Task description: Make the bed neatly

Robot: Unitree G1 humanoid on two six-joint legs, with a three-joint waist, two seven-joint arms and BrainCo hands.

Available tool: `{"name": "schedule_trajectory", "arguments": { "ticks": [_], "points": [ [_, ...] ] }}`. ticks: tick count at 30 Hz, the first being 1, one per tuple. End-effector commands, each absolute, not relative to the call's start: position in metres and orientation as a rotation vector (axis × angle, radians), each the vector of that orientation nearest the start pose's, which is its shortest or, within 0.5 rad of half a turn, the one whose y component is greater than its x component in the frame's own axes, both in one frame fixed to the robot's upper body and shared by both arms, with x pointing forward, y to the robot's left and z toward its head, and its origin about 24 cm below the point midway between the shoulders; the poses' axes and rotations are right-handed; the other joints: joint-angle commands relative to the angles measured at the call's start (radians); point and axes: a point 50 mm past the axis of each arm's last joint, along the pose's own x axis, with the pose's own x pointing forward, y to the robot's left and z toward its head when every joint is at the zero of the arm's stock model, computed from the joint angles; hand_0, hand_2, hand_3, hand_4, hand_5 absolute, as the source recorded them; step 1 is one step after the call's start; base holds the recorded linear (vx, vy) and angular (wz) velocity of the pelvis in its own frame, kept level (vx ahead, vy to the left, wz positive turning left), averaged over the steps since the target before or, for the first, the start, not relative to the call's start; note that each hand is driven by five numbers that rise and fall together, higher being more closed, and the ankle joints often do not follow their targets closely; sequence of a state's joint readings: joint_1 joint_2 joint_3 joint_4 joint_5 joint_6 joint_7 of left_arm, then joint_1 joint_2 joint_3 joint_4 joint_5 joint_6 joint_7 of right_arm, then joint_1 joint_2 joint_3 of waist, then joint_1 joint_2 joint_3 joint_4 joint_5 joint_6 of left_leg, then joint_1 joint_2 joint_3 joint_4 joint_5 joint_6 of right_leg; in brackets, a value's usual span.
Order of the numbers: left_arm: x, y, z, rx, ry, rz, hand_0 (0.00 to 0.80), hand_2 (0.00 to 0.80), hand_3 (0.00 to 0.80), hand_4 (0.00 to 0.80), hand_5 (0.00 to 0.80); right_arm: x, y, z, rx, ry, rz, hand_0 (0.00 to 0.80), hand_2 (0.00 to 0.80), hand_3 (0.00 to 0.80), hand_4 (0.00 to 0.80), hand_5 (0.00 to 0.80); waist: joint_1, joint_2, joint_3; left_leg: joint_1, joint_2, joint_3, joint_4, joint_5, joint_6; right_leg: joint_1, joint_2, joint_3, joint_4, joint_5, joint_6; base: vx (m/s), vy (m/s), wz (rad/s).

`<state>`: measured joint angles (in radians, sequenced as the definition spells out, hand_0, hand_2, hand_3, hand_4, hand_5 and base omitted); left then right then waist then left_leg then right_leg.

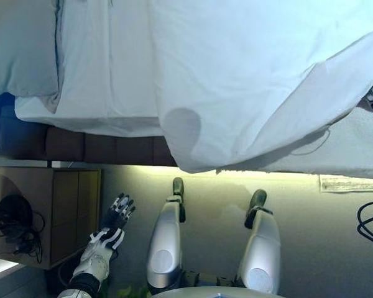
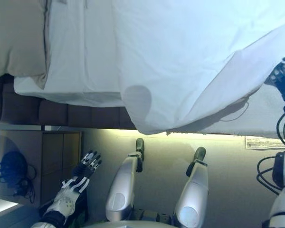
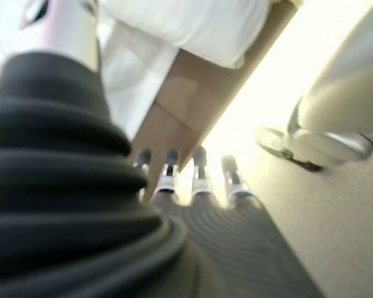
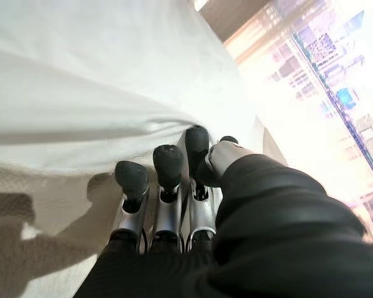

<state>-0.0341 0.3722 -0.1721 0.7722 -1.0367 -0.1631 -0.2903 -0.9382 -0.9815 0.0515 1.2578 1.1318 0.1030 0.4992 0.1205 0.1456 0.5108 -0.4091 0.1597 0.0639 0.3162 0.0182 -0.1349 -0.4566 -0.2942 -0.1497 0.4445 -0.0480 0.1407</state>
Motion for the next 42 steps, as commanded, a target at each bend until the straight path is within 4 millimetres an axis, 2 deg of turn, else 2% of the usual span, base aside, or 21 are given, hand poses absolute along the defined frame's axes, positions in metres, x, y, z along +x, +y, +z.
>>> {"name": "schedule_trajectory", "arguments": {
  "ticks": [1, 7, 14, 18, 21, 22, 23, 29, 35, 37, 39, 42],
  "points": [
    [0.195, 0.268, -0.080, -0.515, 0.445, 0.182, 0.000, 0.000, 0.000, 0.000, 0.000, 0.334, -0.385, 0.202, 0.480, -0.227, -0.040, 0.800, 0.800, 0.800, 0.800, 0.800, 0.011, -0.080, -0.070, 0.022, 0.008, -0.010, 0.019, -0.005, 0.027, 0.035, -0.015, -0.046, -0.061, 0.057, -0.013, 0.047, 0.019, -0.01],
    [0.196, 0.267, -0.084, -0.501, 0.479, 0.196, 0.000, 0.000, 0.000, 0.000, 0.000, 0.337, -0.378, 0.187, 0.507, -0.196, -0.034, 0.800, 0.800, 0.800, 0.800, 0.800, 0.015, -0.104, -0.091, 0.073, 0.019, -0.010, 0.018, -0.012, 0.022, 0.123, -0.013, -0.067, -0.110, 0.066, -0.009, 0.053, 0.005, 0.06],
    [0.200, 0.266, -0.084, -0.488, 0.480, 0.185, 0.000, 0.000, 0.000, 0.000, 0.000, 0.339, -0.369, 0.168, 0.528, -0.143, -0.026, 0.800, 0.800, 0.800, 0.800, 0.800, 0.013, -0.120, -0.107, 0.106, 0.035, -0.010, 0.020, -0.016, 0.015, 0.177, -0.011, -0.070, -0.136, 0.067, -0.008, 0.057, 0.002, 0.07],
    [0.207, 0.263, -0.079, -0.486, 0.448, 0.164, 0.000, 0.000, 0.000, 0.000, 0.000, 0.337, -0.369, 0.156, 0.537, -0.101, -0.067, 0.800, 0.800, 0.800, 0.800, 0.800, 0.014, -0.128, -0.113, 0.120, 0.043, -0.012, 0.019, -0.017, 0.012, 0.202, -0.009, -0.071, -0.150, 0.069, -0.006, 0.067, -0.020, -0.01],
    [0.219, 0.264, -0.070, -0.483, 0.415, 0.156, 0.000, 0.000, 0.000, 0.000, 0.000, 0.336, -0.373, 0.147, 0.548, -0.057, -0.166, 0.800, 0.800, 0.800, 0.800, 0.800, 0.014, -0.130, -0.109, 0.114, 0.047, -0.014, 0.027, -0.020, 0.014, 0.198, -0.008, -0.071, -0.144, 0.070, -0.002, 0.036, -0.062, -0.03],
    [0.222, 0.265, -0.067, -0.478, 0.407, 0.153, 0.000, 0.000, 0.000, 0.000, 0.000, 0.335, -0.375, 0.144, 0.560, -0.039, -0.204, 0.452, 0.452, 0.452, 0.452, 0.452, 0.013, -0.129, -0.105, 0.108, 0.049, -0.015, 0.033, -0.021, 0.015, 0.193, -0.008, -0.070, -0.140, 0.070, -0.001, 0.020, -0.085, -0.03],
    [0.225, 0.267, -0.064, -0.473, 0.401, 0.151, 0.000, 0.000, 0.000, 0.000, 0.000, 0.334, -0.377, 0.140, 0.583, -0.019, -0.245, 0.000, 0.000, 0.000, 0.000, 0.000, 0.013, -0.129, -0.101, 0.100, 0.050, -0.017, 0.039, -0.022, 0.015, 0.187, -0.007, -0.070, -0.134, 0.070, -0.001, -0.004, -0.104, -0.03],
    [0.237, 0.270, -0.055, -0.468, 0.378, 0.157, 0.000, 0.000, 0.000, 0.000, 0.000, 0.330, -0.382, 0.124, 0.743, 0.037, -0.440, 0.000, 0.000, 0.000, 0.000, 0.000, -0.001, -0.101, -0.049, 0.040, 0.040, -0.028, 0.074, -0.024, 0.023, 0.112, -0.012, -0.049, -0.077, 0.063, -0.002, -0.020, -0.079, -0.06],
    [0.236, 0.269, -0.058, -0.492, 0.385, 0.168, 0.000, 0.000, 0.000, 0.000, 0.000, 0.324, -0.388, 0.114, 0.831, 0.072, -0.576, 0.000, 0.000, 0.000, 0.000, 0.000, -0.022, -0.059, 0.003, -0.038, 0.019, -0.035, 0.101, -0.025, 0.030, 0.005, -0.019, -0.022, -0.003, 0.044, -0.008, 0.003, -0.062, -0.05],
    [0.234, 0.267, -0.059, -0.499, 0.392, 0.167, 0.000, 0.000, 0.000, 0.000, 0.000, 0.323, -0.390, 0.114, 0.847, 0.066, -0.592, 0.000, 0.000, 0.000, 0.000, 0.000, -0.025, -0.051, 0.009, -0.055, 0.015, -0.034, 0.105, -0.024, 0.031, -0.019, -0.020, -0.016, 0.010, 0.041, -0.009, 0.018, -0.053, -0.04],
    [0.228, 0.262, -0.064, -0.527, 0.397, 0.155, 0.000, 0.000, 0.000, 0.000, 0.000, 0.320, -0.396, 0.119, 0.894, 0.024, -0.613, 0.000, 0.000, 0.000, 0.000, 0.000, -0.032, -0.023, 0.009, -0.106, 0.010, -0.029, 0.105, -0.021, 0.030, -0.089, -0.018, -0.005, 0.036, 0.031, -0.016, 0.030, -0.050, -0.09],
    [0.224, 0.254, -0.067, -0.552, 0.392, 0.139, 0.000, 0.000, 0.000, 0.000, 0.000, 0.317, -0.402, 0.124, 0.920, -0.020, -0.642, 0.000, 0.000, 0.000, 0.000, 0.000, -0.037, 0.002, 0.009, -0.154, 0.007, -0.023, 0.107, -0.017, 0.030, -0.156, -0.014, 0.010, 0.068, 0.020, -0.023, 0.014, -0.045, -0.09]
  ]
}}
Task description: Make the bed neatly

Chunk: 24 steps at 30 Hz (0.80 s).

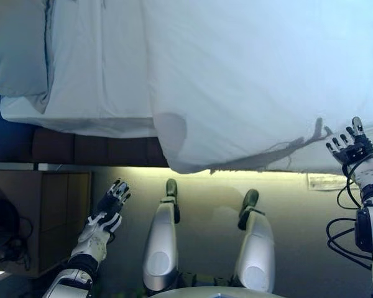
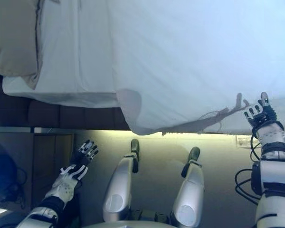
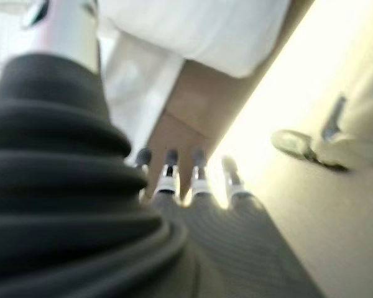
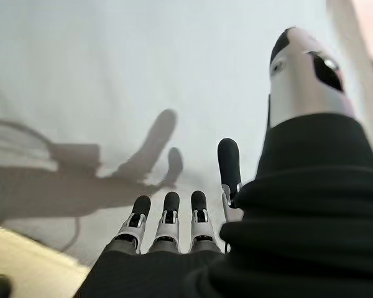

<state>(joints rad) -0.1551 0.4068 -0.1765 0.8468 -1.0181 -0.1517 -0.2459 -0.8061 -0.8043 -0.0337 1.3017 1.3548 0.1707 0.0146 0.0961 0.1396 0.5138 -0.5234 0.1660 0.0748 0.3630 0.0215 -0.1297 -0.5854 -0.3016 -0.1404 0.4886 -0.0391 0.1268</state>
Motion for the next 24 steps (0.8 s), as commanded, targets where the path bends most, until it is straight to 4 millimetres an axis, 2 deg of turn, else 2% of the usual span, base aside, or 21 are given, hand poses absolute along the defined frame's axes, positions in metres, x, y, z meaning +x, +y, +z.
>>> {"name": "schedule_trajectory", "arguments": {
  "ticks": [1, 5, 9, 15, 24],
  "points": [
    [0.223, 0.251, -0.069, -0.557, 0.391, 0.127, 0.000, 0.000, 0.000, 0.000, 0.000, 0.315, -0.405, 0.127, 0.925, -0.036, -0.655, 0.000, 0.000, 0.000, 0.000, 0.000, -0.014, 0.018, 0.006, -0.061, 0.001, -0.031, 0.058, -0.018, 0.025, -0.055, -0.006, 0.004, 0.034, 0.008, -0.013, -0.005, -0.072, -0.05],
    [0.220, 0.242, -0.069, -0.564, 0.385, 0.098, 0.000, 0.000, 0.000, 0.000, 0.000, 0.309, -0.417, 0.136, 0.926, -0.078, -0.730, 0.000, 0.000, 0.000, 0.000, 0.000, -0.016, 0.044, 0.006, -0.118, 0.005, -0.025, 0.060, -0.011, 0.021, -0.129, -0.006, 0.014, 0.064, -0.002, -0.022, -0.004, -0.079, 0.01],
    [0.222, 0.237, -0.065, -0.570, 0.378, 0.075, 0.000, 0.000, 0.000, 0.000, 0.000, 0.302, -0.428, 0.148, 0.854, -0.068, -0.799, 0.000, 0.000, 0.000, 0.000, 0.000, -0.019, 0.059, 0.006, -0.162, 0.007, -0.019, 0.055, 0.001, 0.020, -0.185, 0.001, 0.018, 0.081, -0.005, -0.031, -0.011, -0.064, 0.06],
    [0.219, 0.234, -0.062, -0.573, 0.363, 0.059, 0.000, 0.000, 0.000, 0.000, 0.000, 0.302, -0.435, 0.176, 0.800, -0.141, -0.767, 0.000, 0.000, 0.000, 0.000, 0.000, -0.020, 0.075, 0.006, -0.198, 0.014, -0.010, 0.046, 0.013, 0.019, -0.237, 0.009, 0.021, 0.105, -0.013, -0.042, 0.004, -0.035, 0.01],
    [0.211, 0.243, -0.058, -0.573, 0.349, 0.075, 0.000, 0.000, 0.000, 0.000, 0.000, 0.308, -0.436, 0.235, 0.686, -0.294, -0.622, 0.000, 0.000, 0.000, 0.000, 0.000, -0.011, 0.084, 0.006, -0.198, 0.024, -0.015, 0.011, 0.025, 0.003, -0.263, 0.022, 0.025, 0.161, -0.067, -0.049, 0.050, -0.039, 0.03]
  ]
}}
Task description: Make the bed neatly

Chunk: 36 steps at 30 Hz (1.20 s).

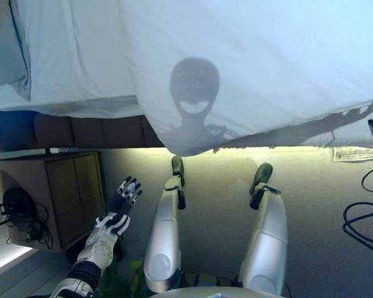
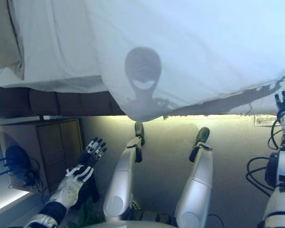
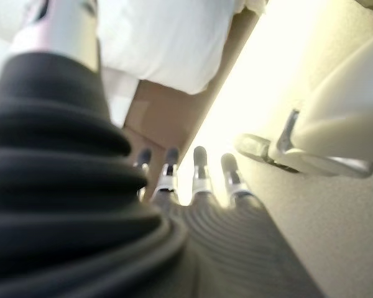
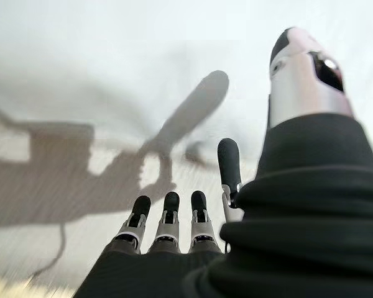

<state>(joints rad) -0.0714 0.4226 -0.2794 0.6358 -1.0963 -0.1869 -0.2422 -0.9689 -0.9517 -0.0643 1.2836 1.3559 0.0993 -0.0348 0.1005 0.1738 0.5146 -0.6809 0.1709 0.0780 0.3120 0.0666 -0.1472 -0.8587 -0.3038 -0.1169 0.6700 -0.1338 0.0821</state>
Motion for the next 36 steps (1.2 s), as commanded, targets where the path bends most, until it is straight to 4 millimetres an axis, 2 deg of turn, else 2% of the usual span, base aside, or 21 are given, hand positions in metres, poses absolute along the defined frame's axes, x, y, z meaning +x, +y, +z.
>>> {"name": "schedule_trajectory", "arguments": {
  "ticks": [1, 8, 15, 19, 23, 24, 25, 36],
  "points": [
    [0.209, 0.244, -0.058, -0.573, 0.349, 0.079, 0.000, 0.000, 0.000, 0.000, 0.000, 0.308, -0.435, 0.243, 0.670, -0.302, -0.611, 0.000, 0.000, 0.000, 0.000, 0.000, -0.013, 0.051, 0.005, -0.040, 0.019, -0.019, 0.055, -0.015, 0.019, 0.008, 0.025, 0.000, -0.015, 0.024, -0.006, 0.022, -0.008, 0.04],
    [0.198, 0.253, -0.060, -0.577, 0.329, 0.096, 0.000, 0.000, 0.000, 0.000, 0.000, 0.310, -0.429, 0.289, 0.620, -0.371, -0.509, 0.000, 0.000, 0.000, 0.000, 0.000, 0.010, 0.065, 0.005, -0.027, 0.019, -0.021, 0.001, 0.020, 0.010, -0.007, 0.019, -0.011, 0.034, -0.013, -0.020, 0.012, -0.018, 0.05],
    [0.191, 0.257, -0.058, -0.580, 0.315, 0.074, 0.000, 0.000, 0.000, 0.000, 0.000, 0.324, -0.401, 0.329, 0.606, -0.492, -0.290, 0.000, 0.000, 0.000, 0.000, 0.000, 0.029, 0.075, 0.005, -0.026, 0.018, -0.028, -0.030, 0.044, 0.004, -0.028, 0.009, -0.018, 0.079, -0.038, -0.031, -0.006, -0.015, 0.13],
    [0.185, 0.260, -0.058, -0.586, 0.313, 0.069, 0.000, 0.000, 0.000, 0.000, 0.000, 0.330, -0.384, 0.341, 0.558, -0.554, -0.130, 0.000, 0.000, 0.000, 0.000, 0.000, 0.032, 0.075, 0.005, -0.020, 0.018, -0.030, -0.043, 0.051, 0.003, -0.030, 0.008, -0.020, 0.086, -0.047, -0.036, -0.001, 0.008, 0.01],
    [0.185, 0.261, -0.056, -0.583, 0.311, 0.066, 0.000, 0.000, 0.000, 0.000, 0.000, 0.331, -0.378, 0.344, 0.493, -0.558, -0.076, 0.000, 0.000, 0.000, 0.000, 0.000, 0.033, 0.072, 0.005, -0.018, 0.021, -0.029, -0.044, 0.054, 0.002, -0.032, 0.005, -0.021, 0.093, -0.048, -0.035, 0.000, 0.000, 0.00],
    [0.185, 0.261, -0.056, -0.584, 0.309, 0.064, 0.000, 0.000, 0.000, 0.000, 0.000, 0.329, -0.380, 0.346, 0.475, -0.574, -0.076, 0.505, 0.505, 0.505, 0.505, 0.505, 0.033, 0.073, 0.005, -0.017, 0.021, -0.028, -0.044, 0.054, 0.001, -0.032, 0.005, -0.021, 0.095, -0.049, -0.035, 0.000, 0.000, 0.00],
    [0.185, 0.262, -0.055, -0.586, 0.306, 0.064, 0.000, 0.000, 0.000, 0.000, 0.000, 0.326, -0.382, 0.347, 0.448, -0.590, -0.078, 0.800, 0.800, 0.800, 0.800, 0.800, 0.032, 0.075, 0.005, -0.015, 0.021, -0.027, -0.044, 0.054, 0.001, -0.031, 0.003, -0.022, 0.096, -0.050, -0.034, 0.000, 0.000, 0.00],
    [0.186, 0.264, -0.054, -0.593, 0.293, 0.067, 0.000, 0.000, 0.000, 0.000, 0.000, 0.325, -0.386, 0.343, 0.392, -0.566, -0.078, 0.800, 0.800, 0.800, 0.800, 0.800, 0.030, 0.085, 0.005, 0.002, 0.025, -0.020, -0.053, 0.069, -0.004, -0.020, 0.002, -0.022, 0.074, -0.045, -0.032, -0.015, 0.010, 0.01]
  ]
}}
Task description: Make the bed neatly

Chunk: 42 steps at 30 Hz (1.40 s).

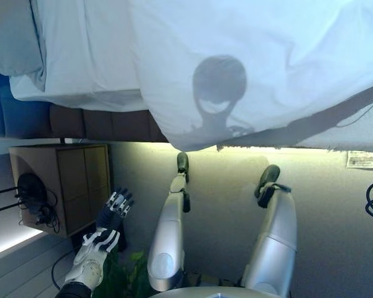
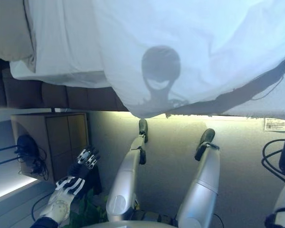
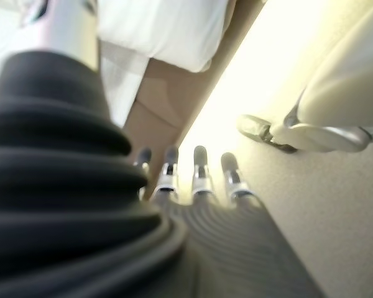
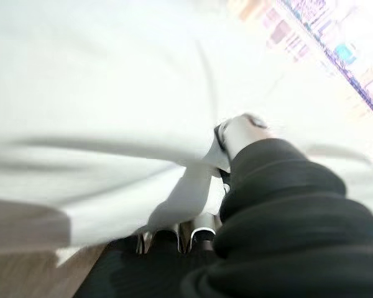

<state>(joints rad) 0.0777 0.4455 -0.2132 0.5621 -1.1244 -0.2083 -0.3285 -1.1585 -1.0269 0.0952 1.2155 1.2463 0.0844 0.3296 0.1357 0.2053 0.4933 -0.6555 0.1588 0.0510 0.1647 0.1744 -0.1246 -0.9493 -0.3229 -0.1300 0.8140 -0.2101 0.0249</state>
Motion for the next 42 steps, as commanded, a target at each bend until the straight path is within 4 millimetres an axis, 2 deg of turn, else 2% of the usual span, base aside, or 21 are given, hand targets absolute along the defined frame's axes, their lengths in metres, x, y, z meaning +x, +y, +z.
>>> {"name": "schedule_trajectory", "arguments": {
  "ticks": [1, 9, 13, 16, 22, 24, 25, 27, 34, 42],
  "points": [
    [0.185, 0.264, -0.054, -0.594, 0.292, 0.065, 0.000, 0.000, 0.000, 0.000, 0.000, 0.325, -0.386, 0.344, 0.390, -0.565, -0.078, 0.800, 0.800, 0.800, 0.800, 0.800, -0.006, 0.055, 0.027, -0.021, 0.037, 0.008, 0.092, -0.037, -0.027, 0.072, 0.021, -0.009, -0.073, 0.032, 0.025, -0.033, 0.027, 0.04],
    [0.185, 0.262, -0.054, -0.603, 0.287, 0.067, 0.000, 0.000, 0.000, 0.000, 0.000, 0.326, -0.384, 0.342, 0.387, -0.551, -0.072, 0.800, 0.800, 0.800, 0.800, 0.800, -0.009, 0.053, 0.027, -0.002, 0.042, 0.016, 0.076, -0.031, -0.029, 0.091, 0.025, -0.014, -0.106, 0.043, 0.026, -0.032, 0.031, 0.00],
    [0.186, 0.260, -0.055, -0.603, 0.292, 0.059, 0.000, 0.000, 0.000, 0.000, 0.000, 0.330, -0.382, 0.334, 0.384, -0.510, -0.070, 0.800, 0.800, 0.800, 0.800, 0.800, -0.010, 0.047, 0.027, 0.013, 0.043, 0.015, 0.071, -0.031, -0.030, 0.107, 0.030, -0.017, -0.131, 0.055, 0.028, -0.032, 0.041, -0.02],
    [0.187, 0.259, -0.056, -0.601, 0.292, 0.046, 0.000, 0.000, 0.000, 0.000, 0.000, 0.335, -0.379, 0.321, 0.385, -0.440, -0.057, 0.800, 0.800, 0.800, 0.800, 0.800, -0.013, 0.035, 0.027, 0.030, 0.046, 0.016, 0.064, -0.032, -0.030, 0.132, 0.034, -0.021, -0.161, 0.069, 0.031, -0.020, 0.056, -0.05],
    [0.197, 0.250, -0.053, -0.585, 0.287, 0.005, 0.000, 0.000, 0.000, 0.000, 0.000, 0.344, -0.375, 0.280, 0.372, -0.267, -0.048, 0.800, 0.800, 0.800, 0.800, 0.800, -0.030, 0.004, 0.027, 0.128, 0.058, 0.035, 0.034, -0.040, -0.033, 0.232, 0.034, -0.032, -0.253, 0.110, 0.050, -0.007, 0.107, -0.07],
    [0.201, 0.248, -0.052, -0.581, 0.289, -0.001, 0.000, 0.000, 0.000, 0.000, 0.000, 0.345, -0.374, 0.272, 0.369, -0.227, -0.054, 0.800, 0.800, 0.800, 0.800, 0.800, -0.033, -0.004, 0.027, 0.153, 0.062, 0.041, 0.025, -0.042, -0.032, 0.260, 0.035, -0.034, -0.284, 0.126, 0.055, -0.045, 0.111, -0.10],
    [0.205, 0.246, -0.052, -0.573, 0.298, -0.002, 0.000, 0.000, 0.000, 0.000, 0.000, 0.347, -0.373, 0.263, 0.379, -0.194, -0.055, 0.800, 0.800, 0.800, 0.800, 0.800, -0.037, -0.014, 0.027, 0.167, 0.068, 0.053, 0.017, -0.028, -0.026, 0.279, 0.036, -0.044, -0.320, 0.165, 0.051, -0.079, 0.110, -0.10],
    [0.209, 0.243, -0.054, -0.568, 0.311, -0.005, 0.000, 0.000, 0.000, 0.000, 0.000, 0.348, -0.372, 0.253, 0.393, -0.159, -0.051, 0.800, 0.800, 0.800, 0.800, 0.800, -0.044, -0.025, 0.027, 0.197, 0.070, 0.058, 0.013, -0.035, -0.025, 0.314, 0.036, -0.044, -0.354, 0.185, 0.060, -0.029, 0.114, -0.06],
    [0.225, 0.236, -0.054, -0.530, 0.324, 0.001, 0.000, 0.000, 0.000, 0.000, 0.000, 0.358, -0.353, 0.225, 0.430, -0.074, 0.005, 0.800, 0.800, 0.800, 0.800, 0.800, -0.071, -0.066, 0.026, 0.306, 0.063, 0.084, -0.014, -0.068, -0.020, 0.440, 0.032, -0.041, -0.491, 0.254, 0.094, 0.008, 0.114, -0.09],
    [0.239, 0.238, -0.052, -0.495, 0.333, 0.029, 0.000, 0.000, 0.000, 0.000, 0.000, 0.363, -0.329, 0.179, 0.496, 0.015, 0.062, 0.800, 0.800, 0.800, 0.800, 0.800, -0.087, -0.127, -0.002, 0.382, 0.063, 0.093, 0.005, -0.106, -0.013, 0.555, 0.022, -0.046, -0.580, 0.297, 0.117, 0.030, 0.059, -0.06]
  ]
}}
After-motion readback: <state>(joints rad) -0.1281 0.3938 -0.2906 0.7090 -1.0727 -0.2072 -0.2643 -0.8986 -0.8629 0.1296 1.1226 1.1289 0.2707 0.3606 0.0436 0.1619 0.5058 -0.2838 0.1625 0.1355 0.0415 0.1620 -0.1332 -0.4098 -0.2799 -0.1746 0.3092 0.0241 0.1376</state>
